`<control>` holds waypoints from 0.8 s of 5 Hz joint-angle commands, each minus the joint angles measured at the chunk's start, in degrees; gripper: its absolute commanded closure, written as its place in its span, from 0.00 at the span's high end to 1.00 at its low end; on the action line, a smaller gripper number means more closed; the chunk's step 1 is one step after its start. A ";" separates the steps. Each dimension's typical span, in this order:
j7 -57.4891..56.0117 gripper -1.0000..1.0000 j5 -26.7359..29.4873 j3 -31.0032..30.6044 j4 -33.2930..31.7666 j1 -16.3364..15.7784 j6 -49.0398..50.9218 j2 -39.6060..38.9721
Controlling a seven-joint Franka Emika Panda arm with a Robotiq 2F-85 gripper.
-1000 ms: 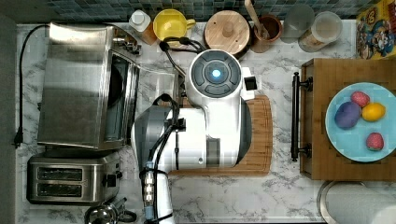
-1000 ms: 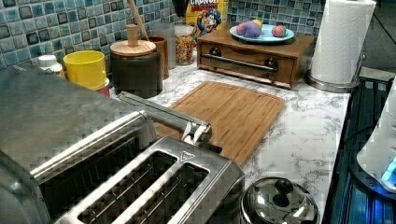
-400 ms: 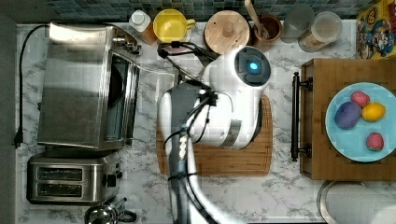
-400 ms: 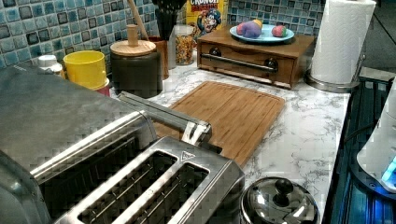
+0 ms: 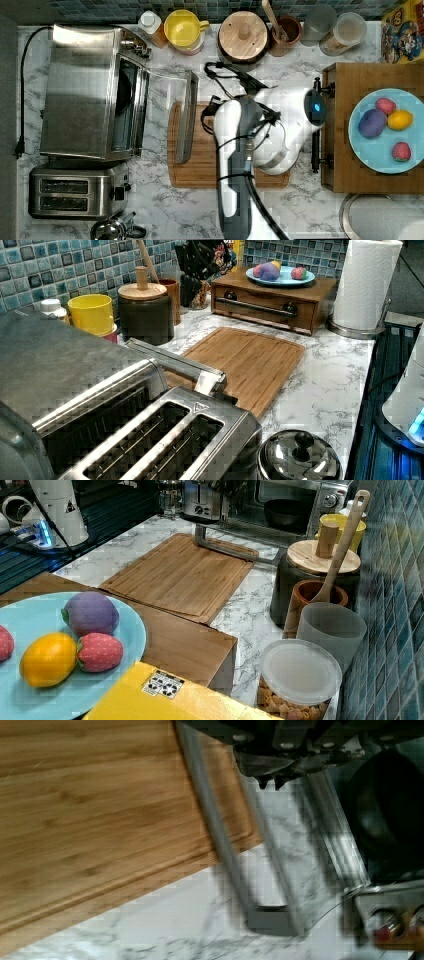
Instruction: Close the oven.
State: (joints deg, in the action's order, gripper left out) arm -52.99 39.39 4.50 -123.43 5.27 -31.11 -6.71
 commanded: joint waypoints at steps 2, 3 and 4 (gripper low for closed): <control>-32.24 0.00 22.27 -3.98 -5.07 -0.37 -12.19 -5.22; -37.88 0.00 26.16 -5.03 -3.07 0.55 -14.76 -10.57; -41.01 0.00 29.49 -5.81 -2.41 0.64 -17.83 -12.43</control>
State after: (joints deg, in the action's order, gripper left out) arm -89.47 63.51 1.13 -130.26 7.40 -45.99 -17.02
